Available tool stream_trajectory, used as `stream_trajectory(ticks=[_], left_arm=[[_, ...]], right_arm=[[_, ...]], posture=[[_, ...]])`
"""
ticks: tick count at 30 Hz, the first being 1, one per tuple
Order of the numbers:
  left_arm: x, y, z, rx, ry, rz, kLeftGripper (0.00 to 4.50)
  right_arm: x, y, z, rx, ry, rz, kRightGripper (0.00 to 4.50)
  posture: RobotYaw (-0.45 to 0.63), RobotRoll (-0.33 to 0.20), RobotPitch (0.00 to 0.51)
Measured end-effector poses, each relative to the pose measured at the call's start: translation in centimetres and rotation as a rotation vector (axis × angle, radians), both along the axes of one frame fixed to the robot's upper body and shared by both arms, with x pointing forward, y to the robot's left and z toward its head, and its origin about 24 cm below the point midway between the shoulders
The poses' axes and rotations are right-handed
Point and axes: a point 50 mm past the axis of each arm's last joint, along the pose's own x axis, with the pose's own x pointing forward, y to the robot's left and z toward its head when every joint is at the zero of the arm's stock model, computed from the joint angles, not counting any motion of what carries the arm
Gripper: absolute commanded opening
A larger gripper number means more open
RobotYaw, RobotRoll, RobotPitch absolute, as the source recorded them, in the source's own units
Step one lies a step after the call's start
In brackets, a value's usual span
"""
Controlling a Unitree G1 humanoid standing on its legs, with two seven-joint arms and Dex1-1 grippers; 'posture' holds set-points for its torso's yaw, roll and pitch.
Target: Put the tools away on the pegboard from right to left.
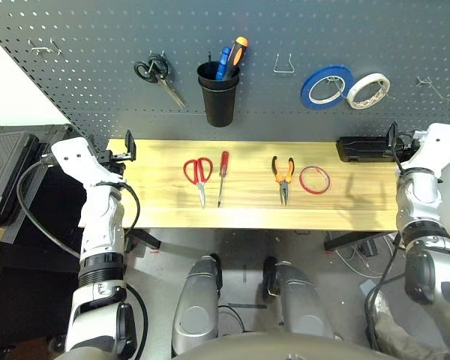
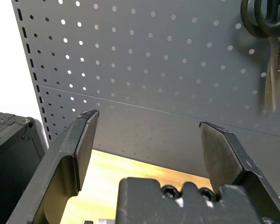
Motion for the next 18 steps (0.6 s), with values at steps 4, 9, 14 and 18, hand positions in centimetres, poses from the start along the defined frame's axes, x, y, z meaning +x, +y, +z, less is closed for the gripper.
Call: stream_trajectory(ticks=[4, 9, 14, 18], left_arm=[[0.1, 0.0, 0.1, -0.001, -0.002, 0.002, 4.49], [0.5, -0.9, 0.2, -0.02, -0.011, -0.02, 4.49], [0.0, -1.3, -0.4, -0.018, 0.051, -0.09, 4.49], [-0.7, -1.7, -0.4, 0.003, 0.096, -0.168, 4.49]], right_arm=[[0.1, 0.0, 0.0, 0.002, 0.002, 0.0, 4.5], [0.8, 0.0, 0.7, -0.02, 0.043, 0.019, 4.5], [1.2, 0.2, 0.1, -0.031, 0.151, 0.083, 4.5], [1.3, 0.4, -0.9, -0.043, 0.277, 0.158, 4.5]], posture=[[0.26, 0.0, 0.201], [0.25, 0.0, 0.216], [0.27, 0.0, 0.216], [0.32, 0.0, 0.197]])
